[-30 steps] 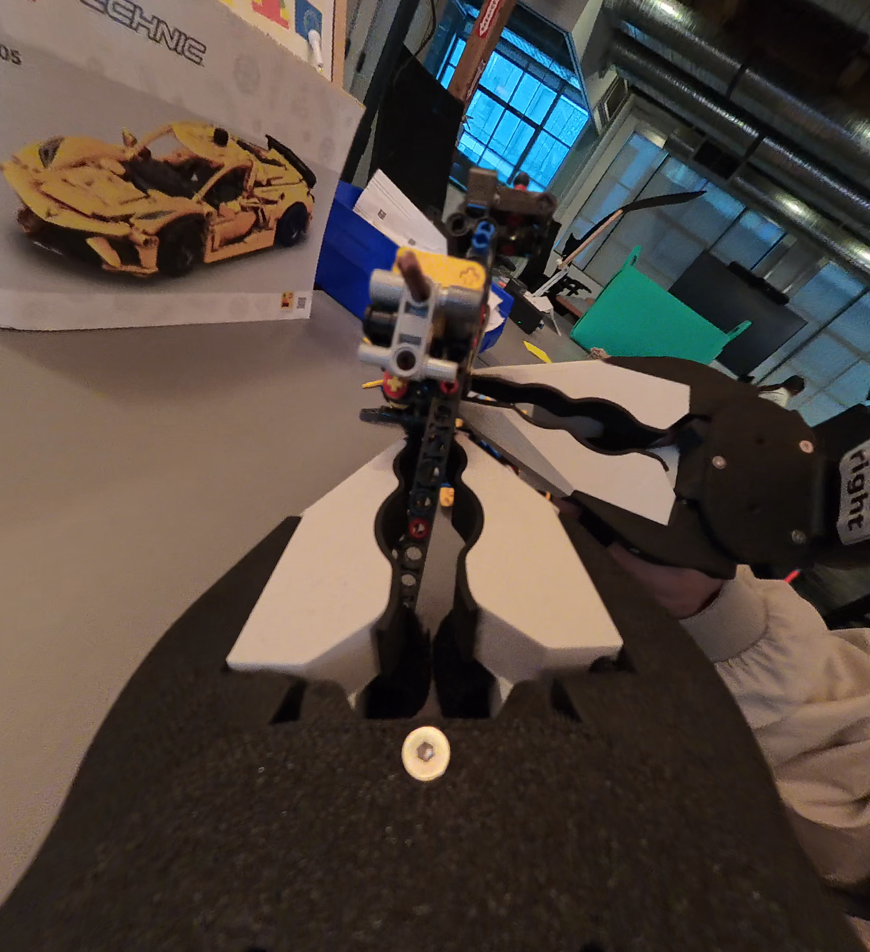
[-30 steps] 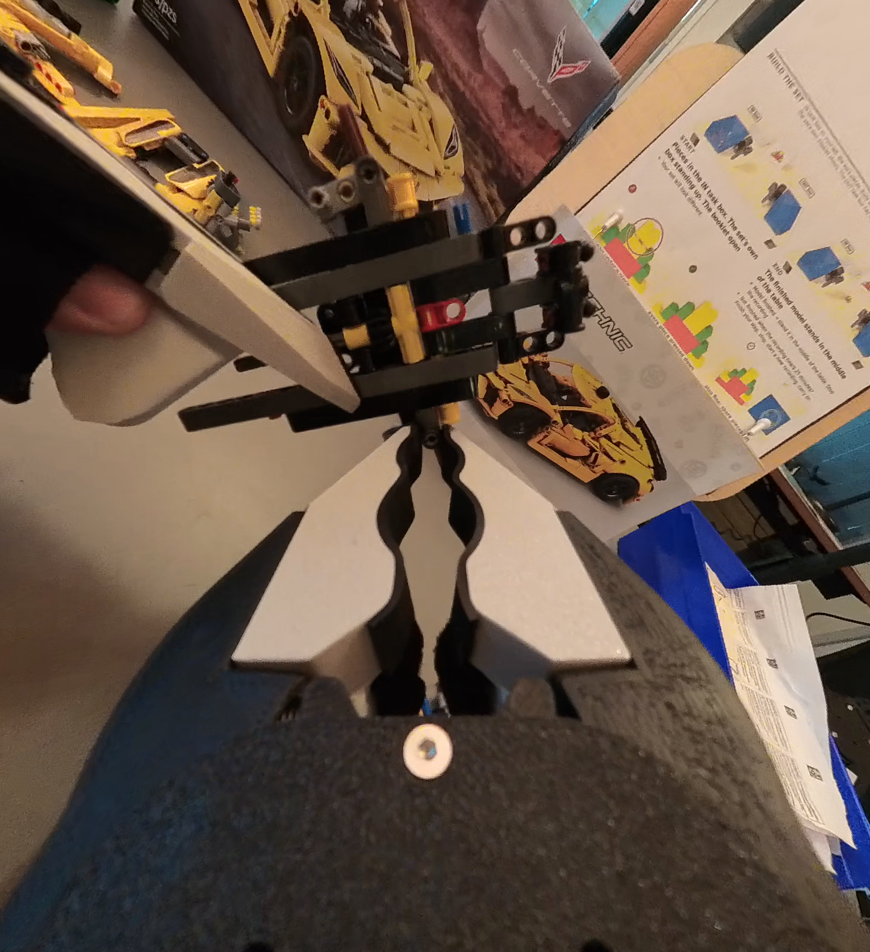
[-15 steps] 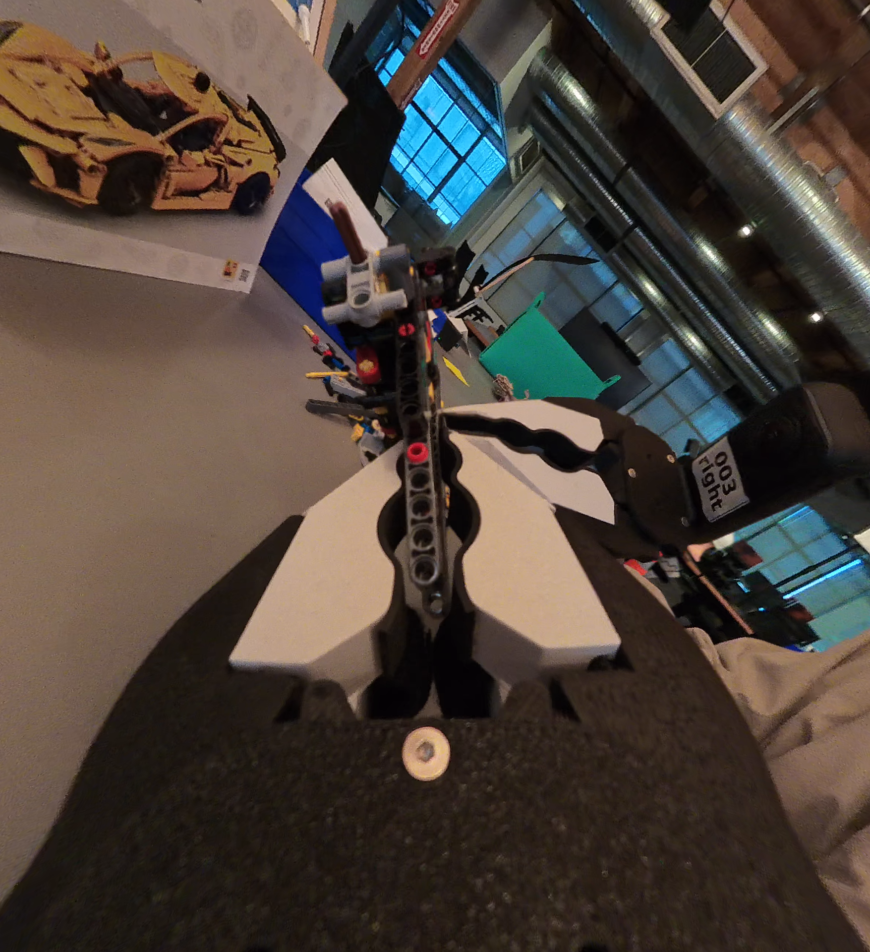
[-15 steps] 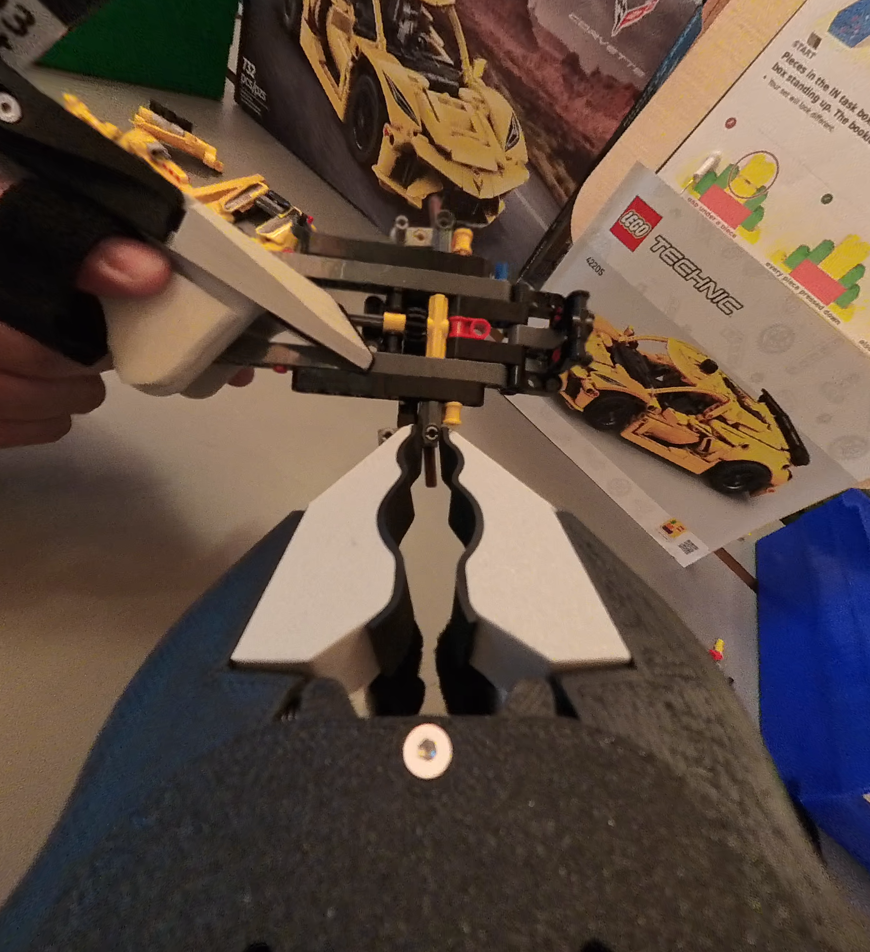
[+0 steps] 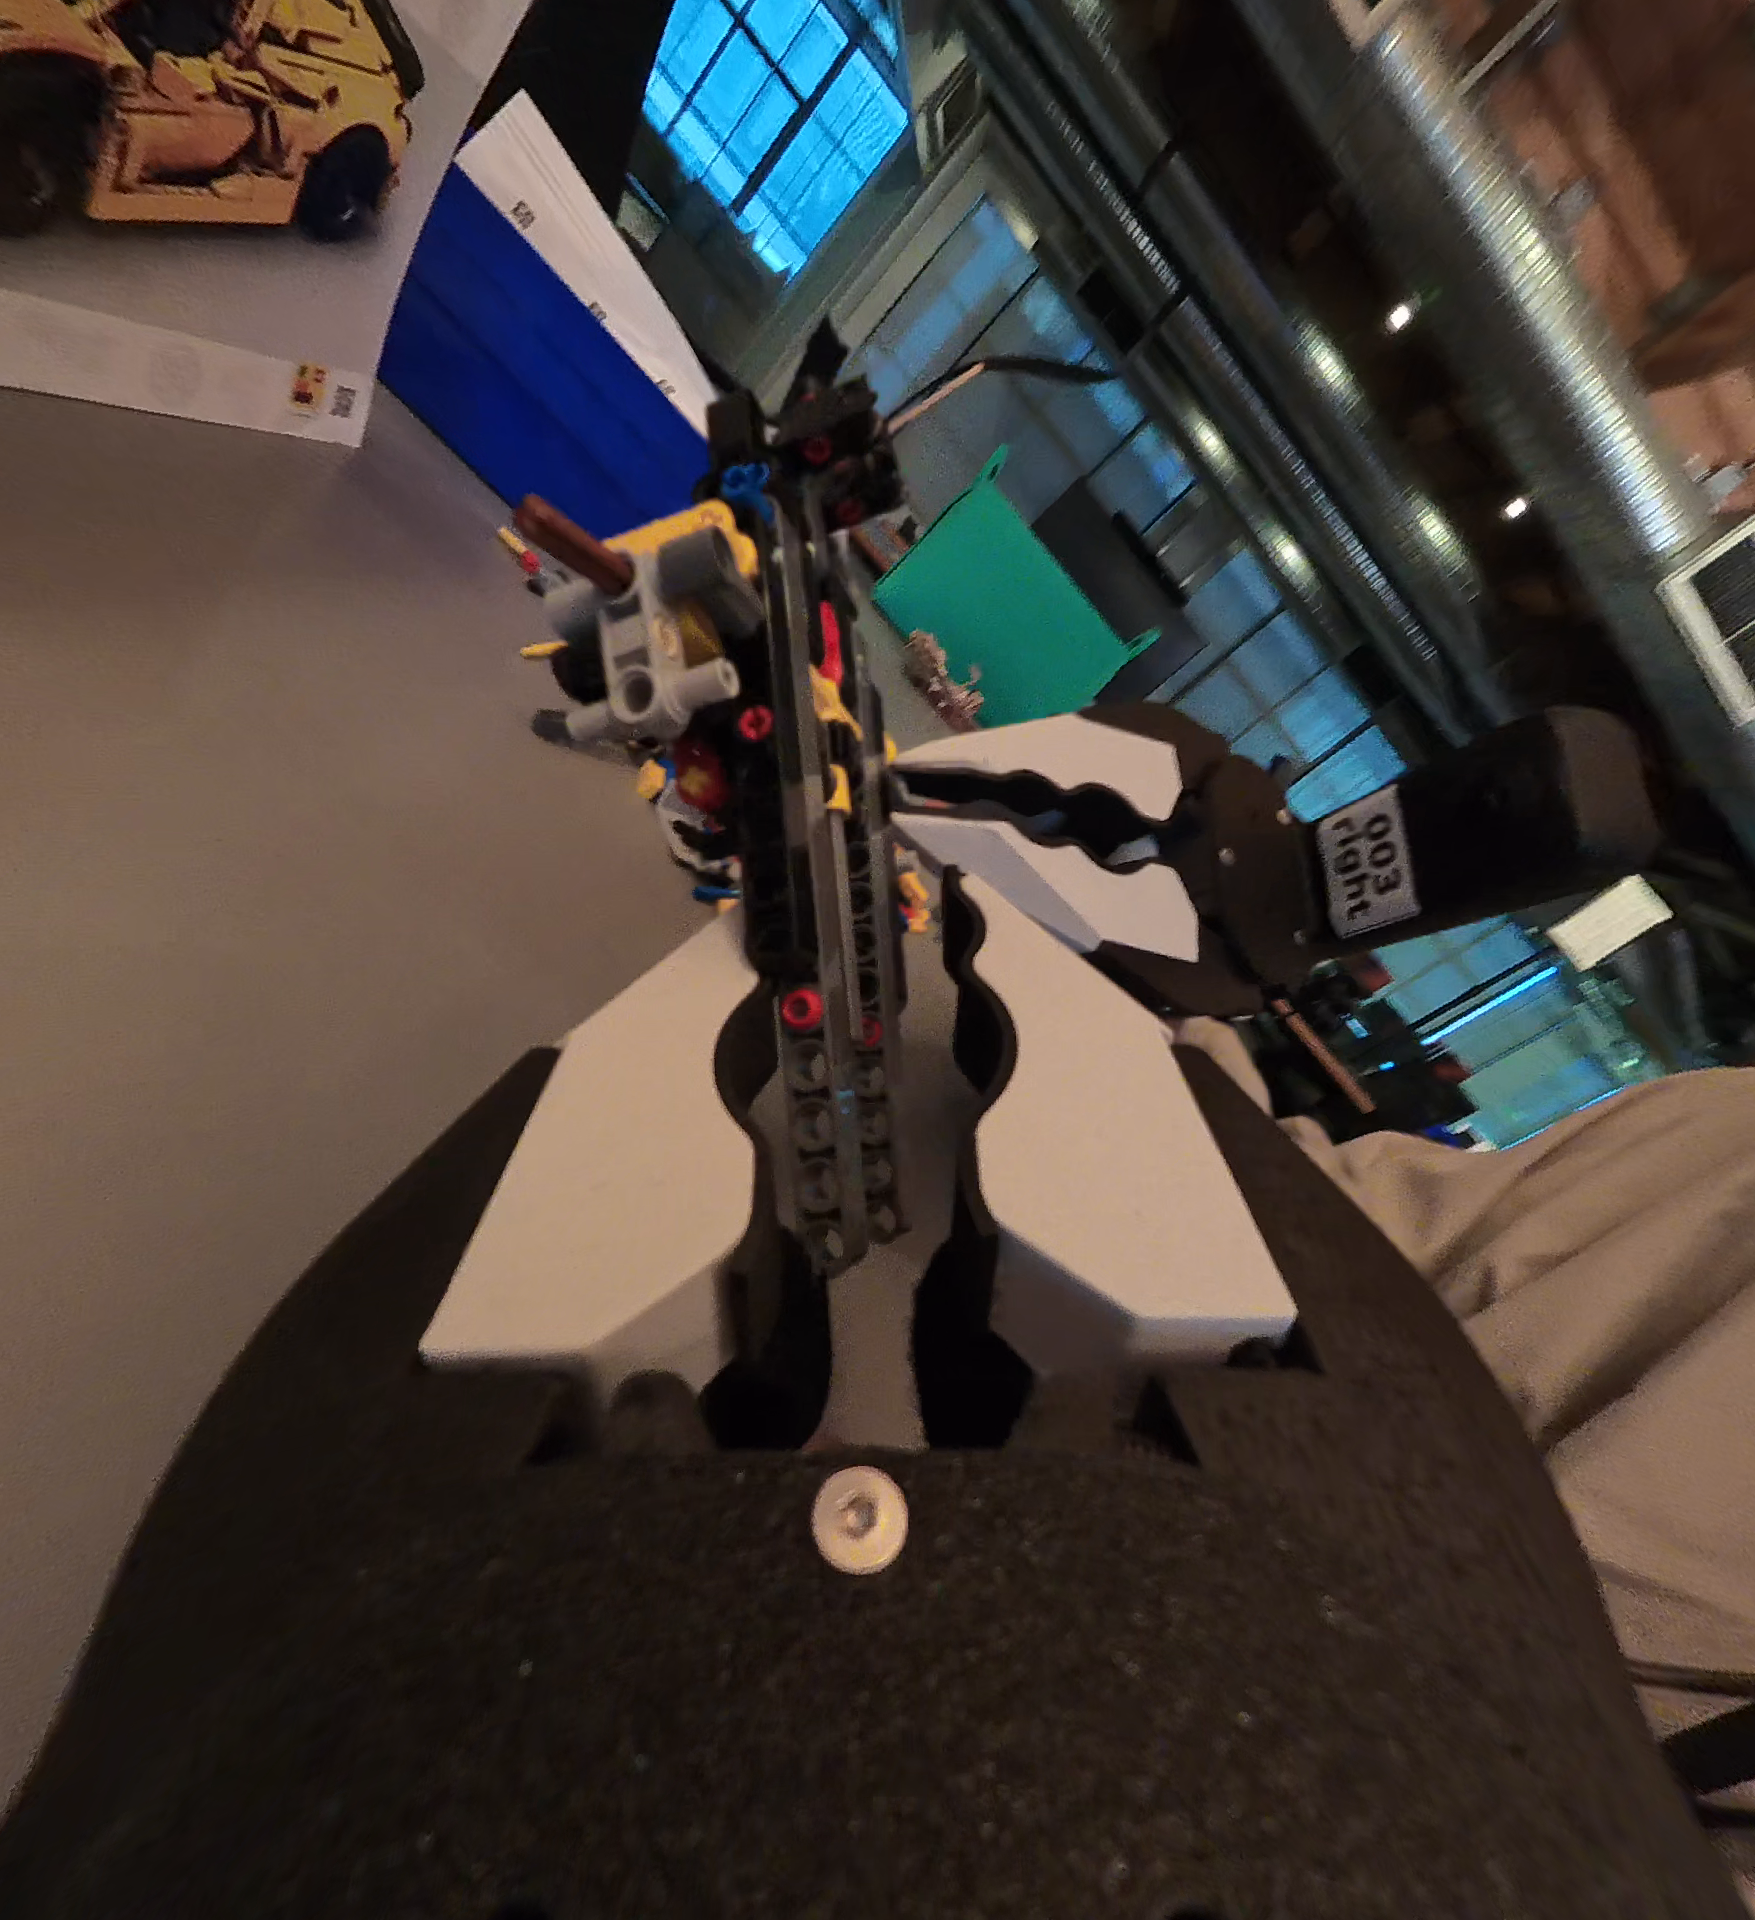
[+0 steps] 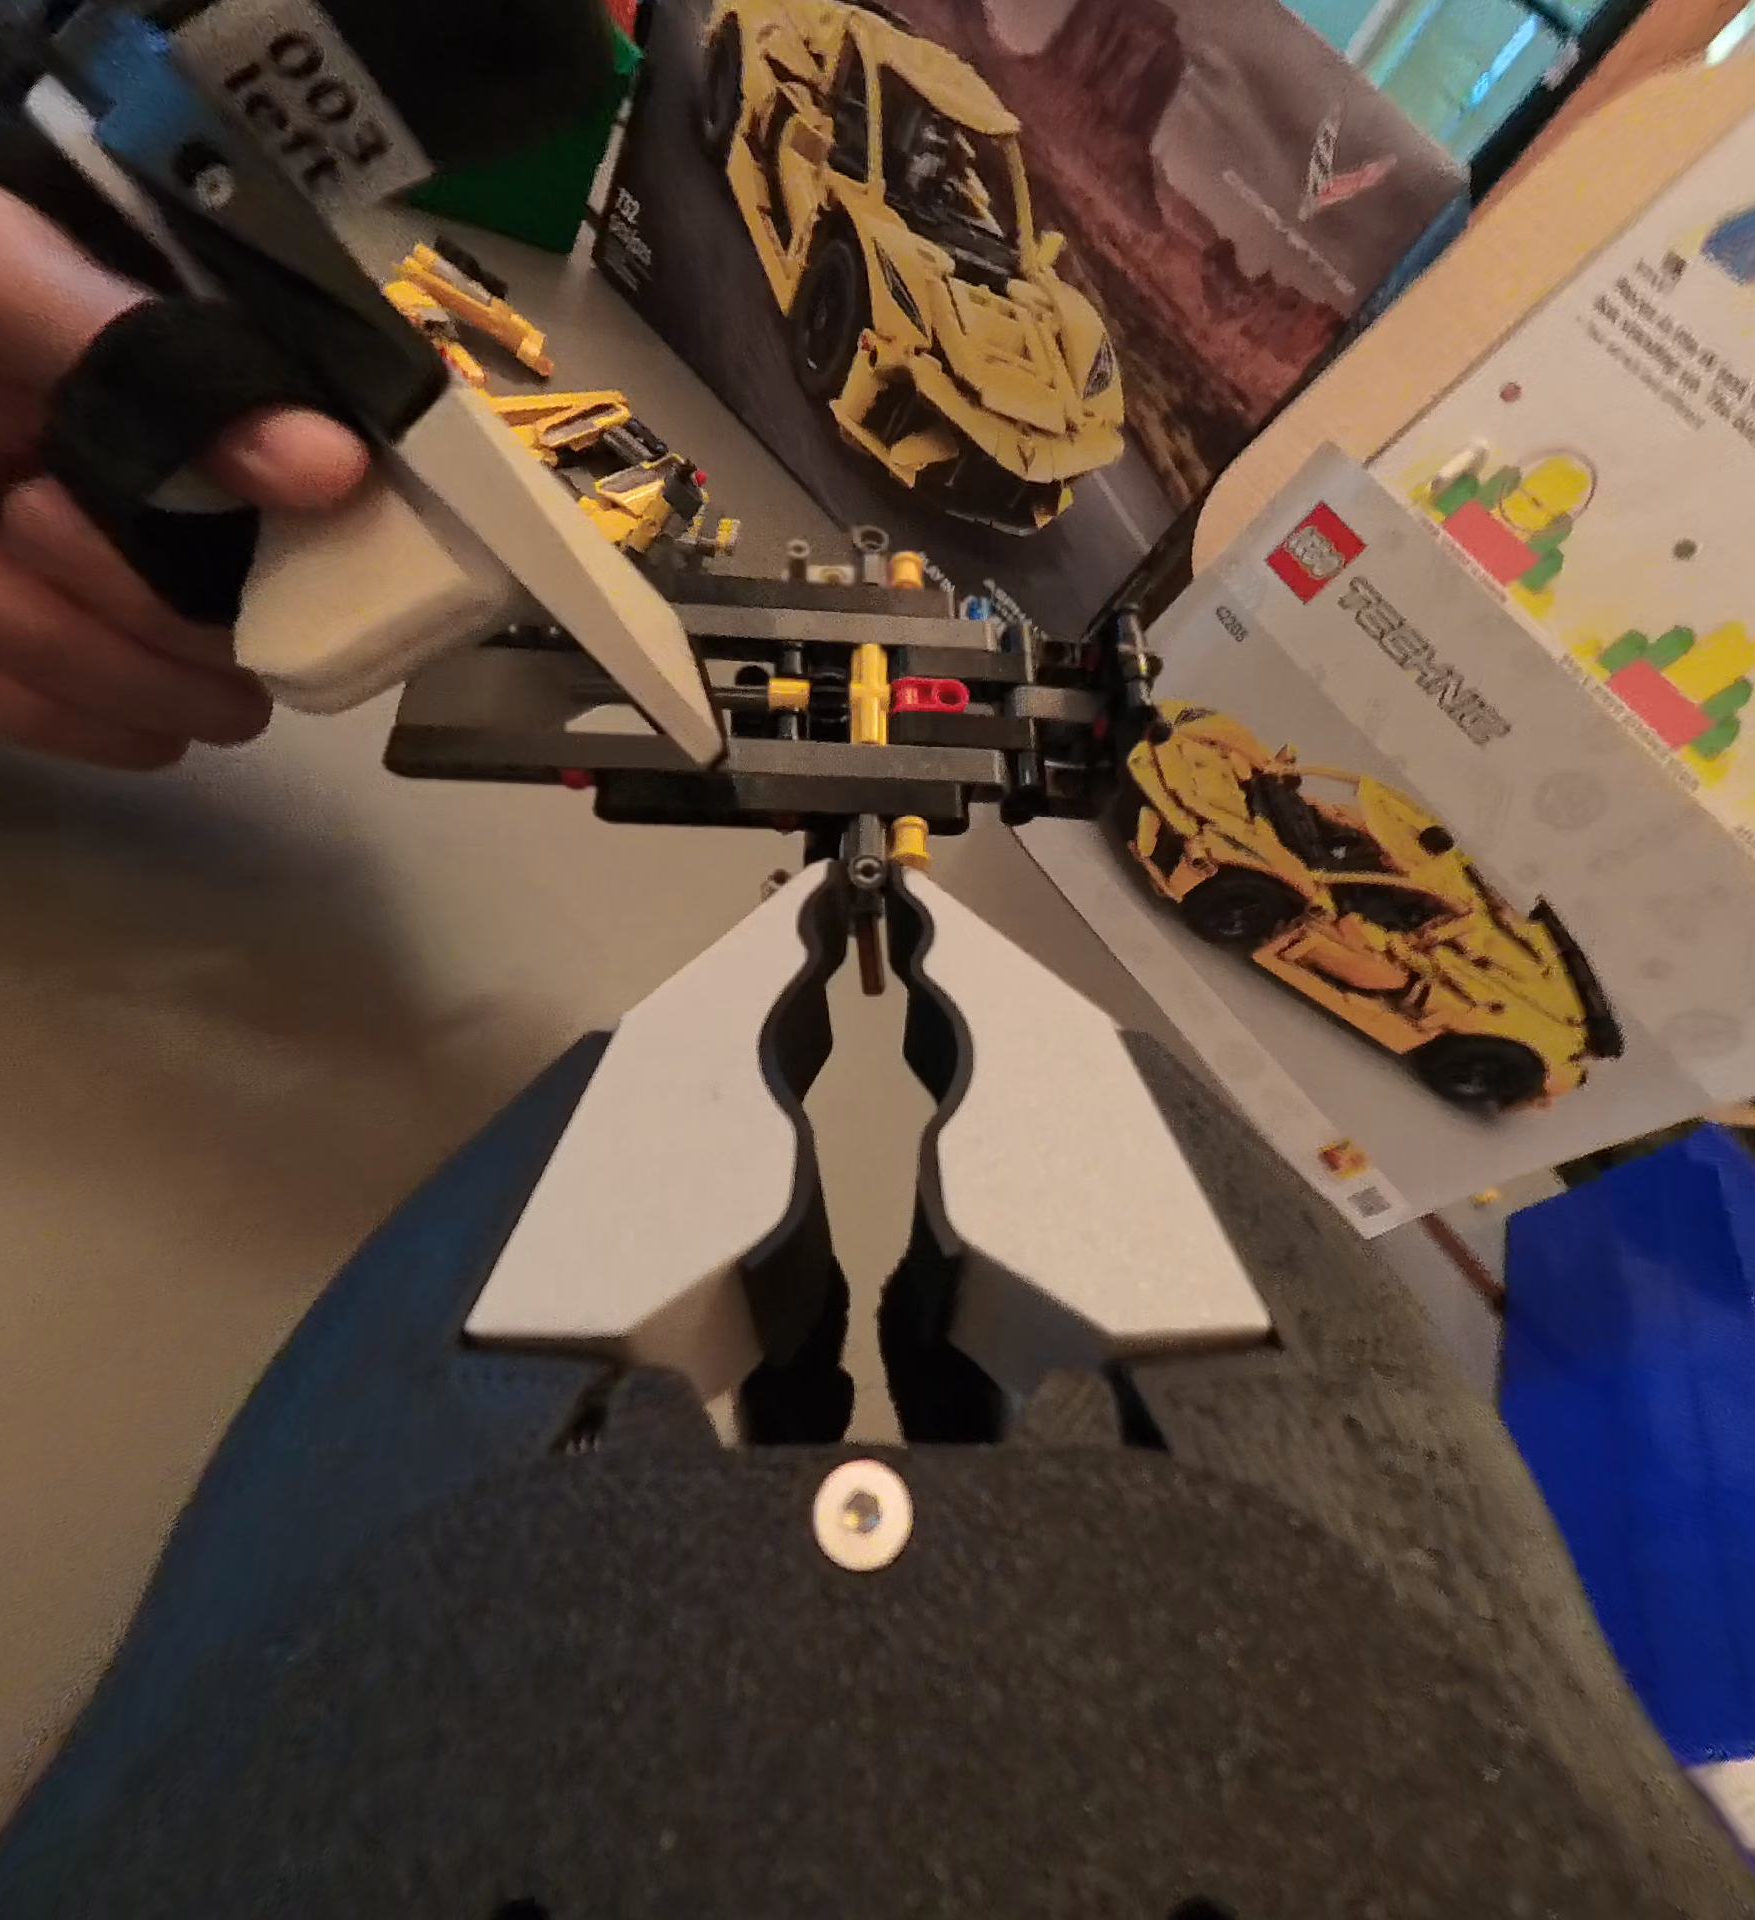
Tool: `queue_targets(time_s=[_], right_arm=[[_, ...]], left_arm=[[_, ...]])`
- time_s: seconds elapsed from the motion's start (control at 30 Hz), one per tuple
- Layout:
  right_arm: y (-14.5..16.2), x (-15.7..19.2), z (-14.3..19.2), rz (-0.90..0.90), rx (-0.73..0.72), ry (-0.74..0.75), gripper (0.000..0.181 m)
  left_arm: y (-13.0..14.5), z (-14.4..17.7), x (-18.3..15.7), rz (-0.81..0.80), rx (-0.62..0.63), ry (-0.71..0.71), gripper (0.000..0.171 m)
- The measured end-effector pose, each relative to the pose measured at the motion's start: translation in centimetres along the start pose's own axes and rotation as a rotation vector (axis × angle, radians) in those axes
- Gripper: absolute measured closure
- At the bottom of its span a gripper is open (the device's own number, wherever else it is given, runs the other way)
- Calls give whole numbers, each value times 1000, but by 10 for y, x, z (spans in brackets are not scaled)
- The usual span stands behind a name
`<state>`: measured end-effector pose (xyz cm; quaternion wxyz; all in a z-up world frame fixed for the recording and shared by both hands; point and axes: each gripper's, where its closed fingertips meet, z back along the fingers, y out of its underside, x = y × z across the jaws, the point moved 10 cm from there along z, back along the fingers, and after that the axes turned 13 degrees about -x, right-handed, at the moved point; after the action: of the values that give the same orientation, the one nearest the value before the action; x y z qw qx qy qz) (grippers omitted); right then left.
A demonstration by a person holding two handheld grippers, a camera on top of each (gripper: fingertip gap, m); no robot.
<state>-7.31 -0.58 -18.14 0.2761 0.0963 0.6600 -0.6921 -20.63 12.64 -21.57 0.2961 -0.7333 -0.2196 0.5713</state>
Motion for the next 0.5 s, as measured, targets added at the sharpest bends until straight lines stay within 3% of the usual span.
queue_targets(time_s=[0.2,0.37,0.5], right_arm=[[-4,8,-1,70,-54,-46,176],[-7,3,-2,-96,-100,-53,175],[-6,2,1,-132,-125,-72,175]], left_arm=[[12,-7,0,25,42,-25,146],[6,-1,0,195,-61,74,158],[4,-1,-3,180,-51,78,158]])
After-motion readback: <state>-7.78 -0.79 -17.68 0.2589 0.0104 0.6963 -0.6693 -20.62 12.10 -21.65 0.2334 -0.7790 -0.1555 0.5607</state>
